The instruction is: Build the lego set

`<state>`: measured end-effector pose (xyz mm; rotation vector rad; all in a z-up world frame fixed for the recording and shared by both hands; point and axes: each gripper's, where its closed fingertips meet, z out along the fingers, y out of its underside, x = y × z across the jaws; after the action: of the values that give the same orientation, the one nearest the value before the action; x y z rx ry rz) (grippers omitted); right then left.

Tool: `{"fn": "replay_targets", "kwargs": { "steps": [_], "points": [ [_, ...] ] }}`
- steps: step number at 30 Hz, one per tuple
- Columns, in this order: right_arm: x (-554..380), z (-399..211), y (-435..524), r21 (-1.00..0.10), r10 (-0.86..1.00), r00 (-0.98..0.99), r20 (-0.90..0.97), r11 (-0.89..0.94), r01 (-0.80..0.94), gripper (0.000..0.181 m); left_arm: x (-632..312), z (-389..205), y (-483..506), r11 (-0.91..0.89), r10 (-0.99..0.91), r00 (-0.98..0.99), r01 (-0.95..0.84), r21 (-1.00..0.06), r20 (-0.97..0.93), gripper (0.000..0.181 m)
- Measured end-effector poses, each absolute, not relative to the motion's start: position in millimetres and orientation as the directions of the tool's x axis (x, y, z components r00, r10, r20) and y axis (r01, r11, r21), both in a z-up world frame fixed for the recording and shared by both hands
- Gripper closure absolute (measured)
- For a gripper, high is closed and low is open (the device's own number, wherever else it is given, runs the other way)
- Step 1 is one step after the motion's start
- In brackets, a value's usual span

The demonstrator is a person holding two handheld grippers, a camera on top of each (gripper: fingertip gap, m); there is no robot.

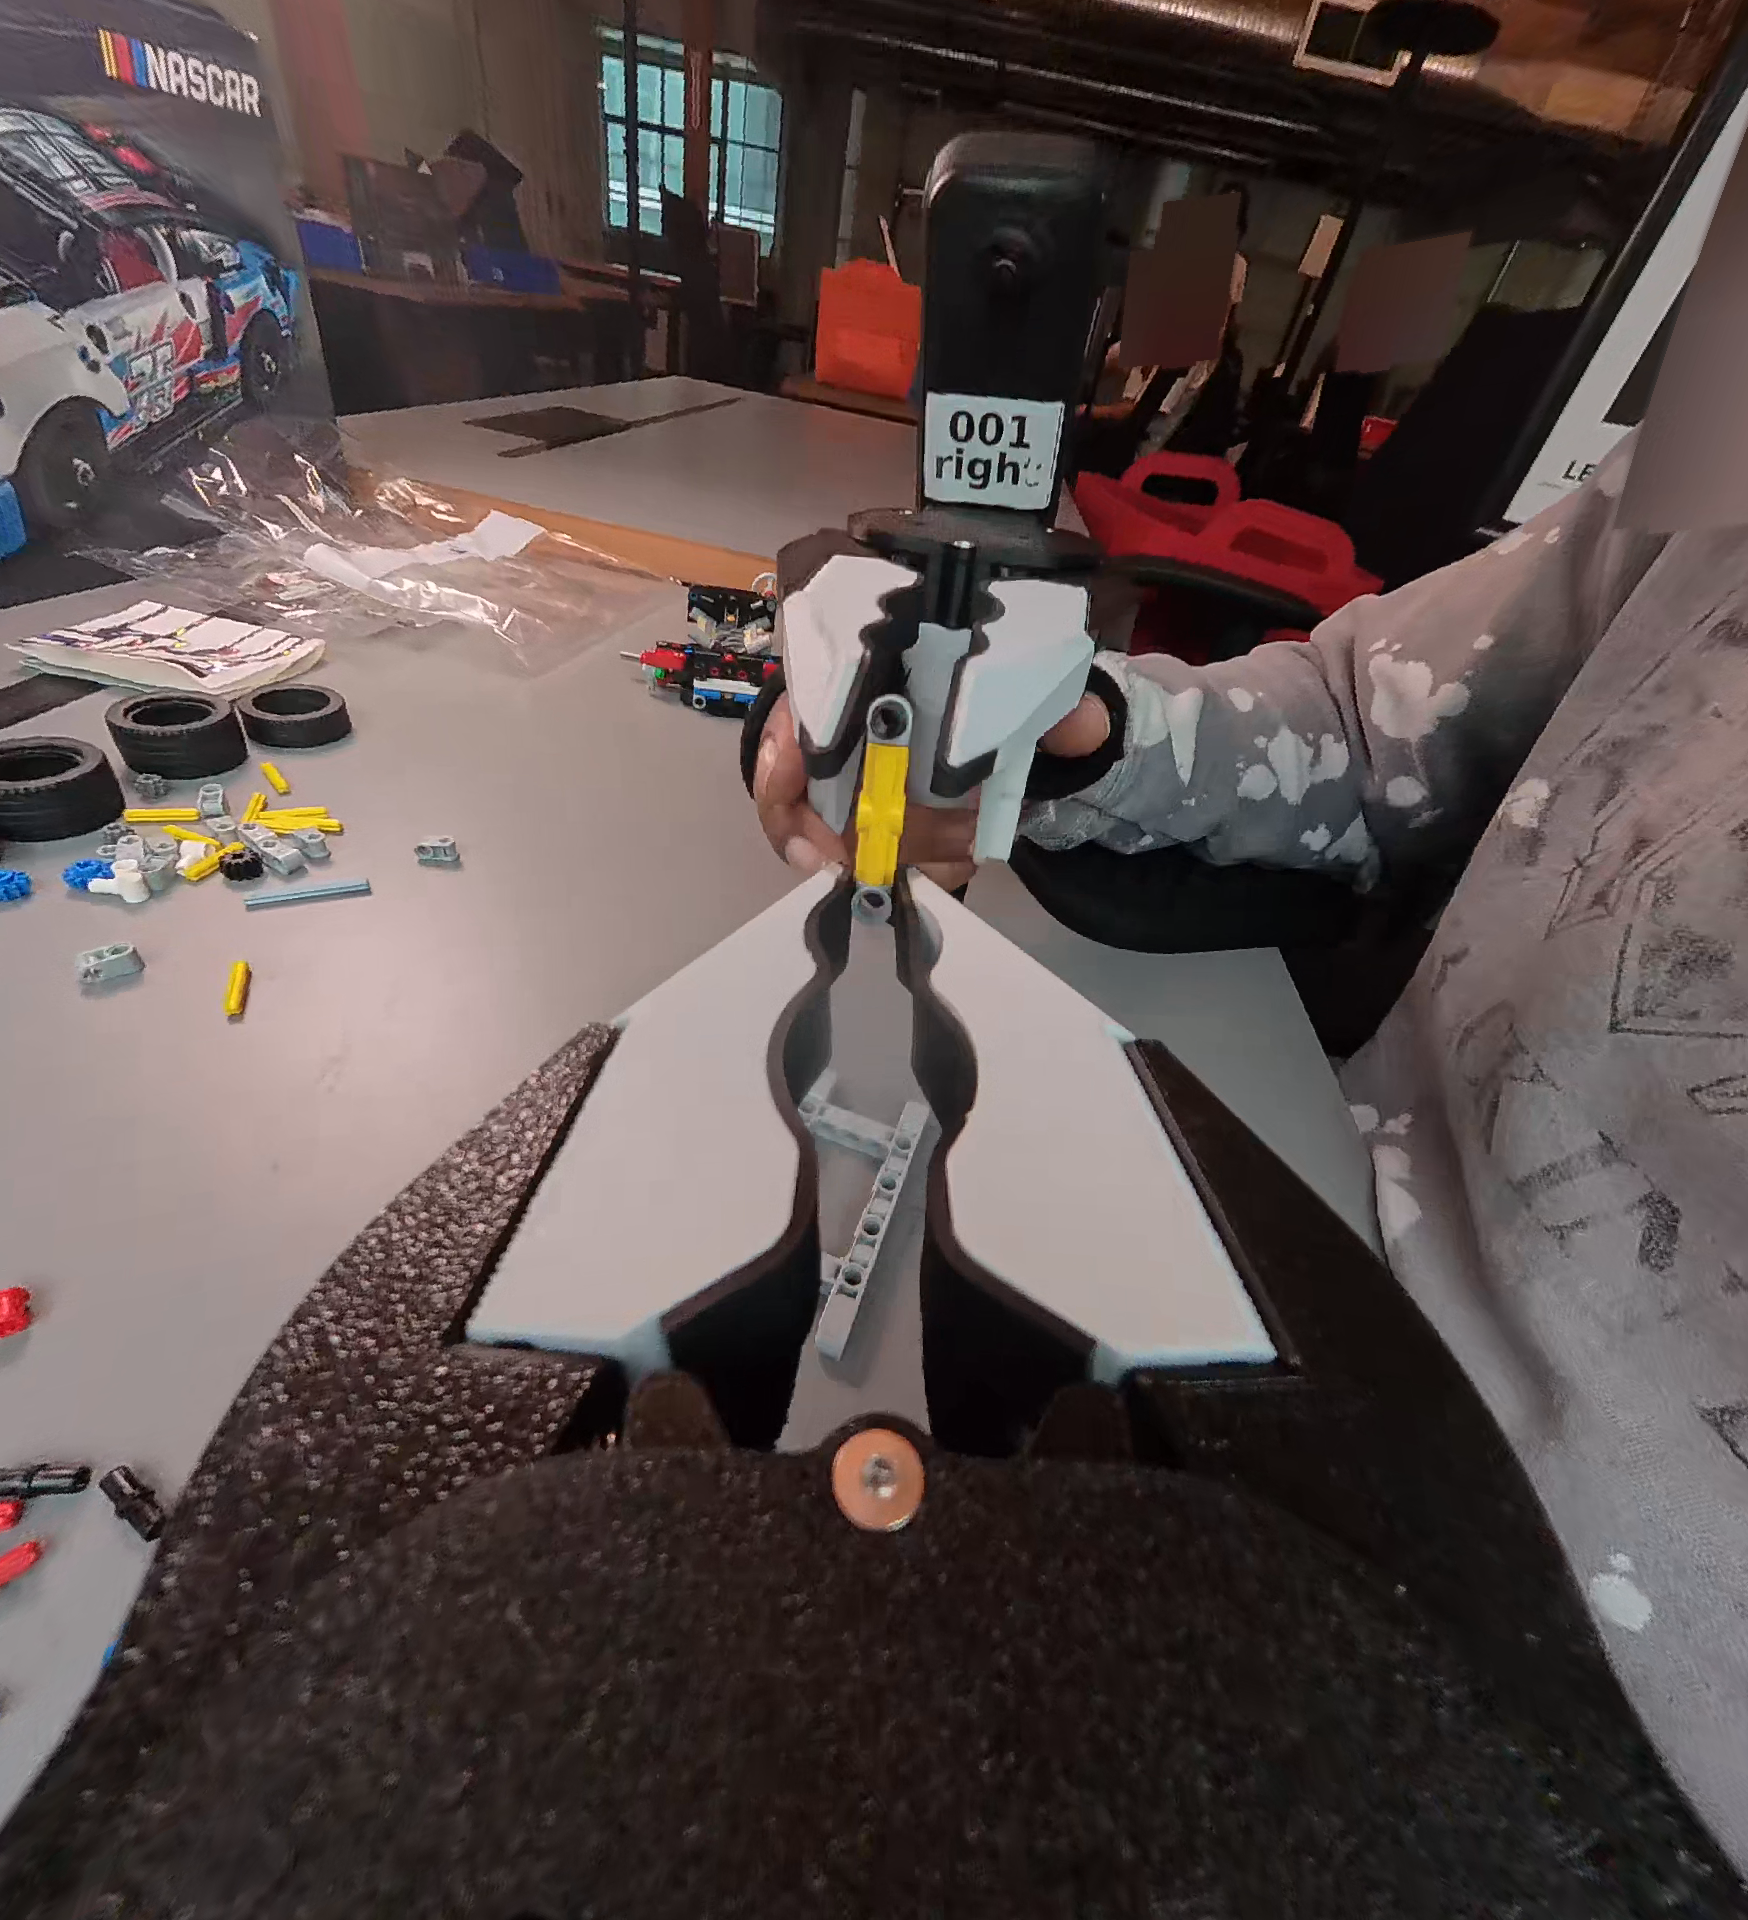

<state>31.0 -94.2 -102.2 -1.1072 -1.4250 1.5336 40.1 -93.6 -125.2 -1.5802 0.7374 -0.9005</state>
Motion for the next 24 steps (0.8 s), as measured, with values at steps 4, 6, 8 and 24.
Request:
{"fn": "replay_targets", "kwargs": {
  "steps": [4, 6, 8, 24],
  "points": [
    [30.3, -102.7, -99.0, -0.997, 0.933, -0.351, -0.077, -0.073, 0.025, 0.170, 41.4, -125.6, -93.8, -0.163, -0.841, 0.525, -0.015, -0.987, 0.131, 0.175],
    [30.9, -104.6, -101.6, -0.998, 0.930, -0.362, -0.058, -0.050, 0.033, 0.174, 45.8, -128.9, -96.4, -0.167, -0.848, 0.514, -0.032, -0.985, 0.128, 0.175],
    [32.4, -107.0, -100.4, -0.998, 0.931, -0.364, -0.040, -0.023, 0.051, 0.175, 45.1, -130.9, -95.9, -0.168, -0.845, 0.522, -0.045, -0.985, 0.120, 0.173],
    [28.9, -132.5, -96.2, -0.974, 0.942, -0.320, 0.105, 0.162, 0.157, 0.174, 35.9, -128.9, -97.4, -0.196, -0.840, 0.527, -0.065, -0.978, 0.133, 0.177]
  ]
}}
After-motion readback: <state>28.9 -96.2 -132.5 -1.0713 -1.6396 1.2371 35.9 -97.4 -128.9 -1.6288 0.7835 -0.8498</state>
